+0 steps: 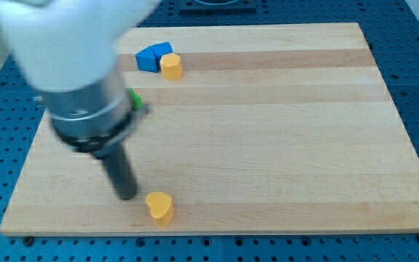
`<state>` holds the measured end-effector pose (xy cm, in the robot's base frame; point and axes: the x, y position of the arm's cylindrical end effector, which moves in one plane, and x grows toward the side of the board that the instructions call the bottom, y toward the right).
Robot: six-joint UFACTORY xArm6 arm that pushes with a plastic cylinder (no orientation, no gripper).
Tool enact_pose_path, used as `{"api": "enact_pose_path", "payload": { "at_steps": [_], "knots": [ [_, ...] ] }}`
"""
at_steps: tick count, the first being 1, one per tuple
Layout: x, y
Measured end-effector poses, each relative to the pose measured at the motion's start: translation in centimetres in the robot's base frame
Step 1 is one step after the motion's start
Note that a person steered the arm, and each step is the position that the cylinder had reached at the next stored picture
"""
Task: Push the yellow heart to the bottom of blue triangle
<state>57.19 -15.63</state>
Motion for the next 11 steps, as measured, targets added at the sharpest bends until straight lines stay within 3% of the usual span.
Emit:
{"api": "enact_pose_path", "payload": {
  "at_steps": [1,2,3,4,5,6,7,9,11],
  "knots": [
    [2.6,-5.7],
    [4.7,-5.9],
    [4.7,-1.4],
    [4.7,7.1],
    [2.5,12.4],
    [-2.3,12.5],
    [-3.4,12.5],
    [-1.1,15.3],
    [-9.3,13.3]
  ]
}}
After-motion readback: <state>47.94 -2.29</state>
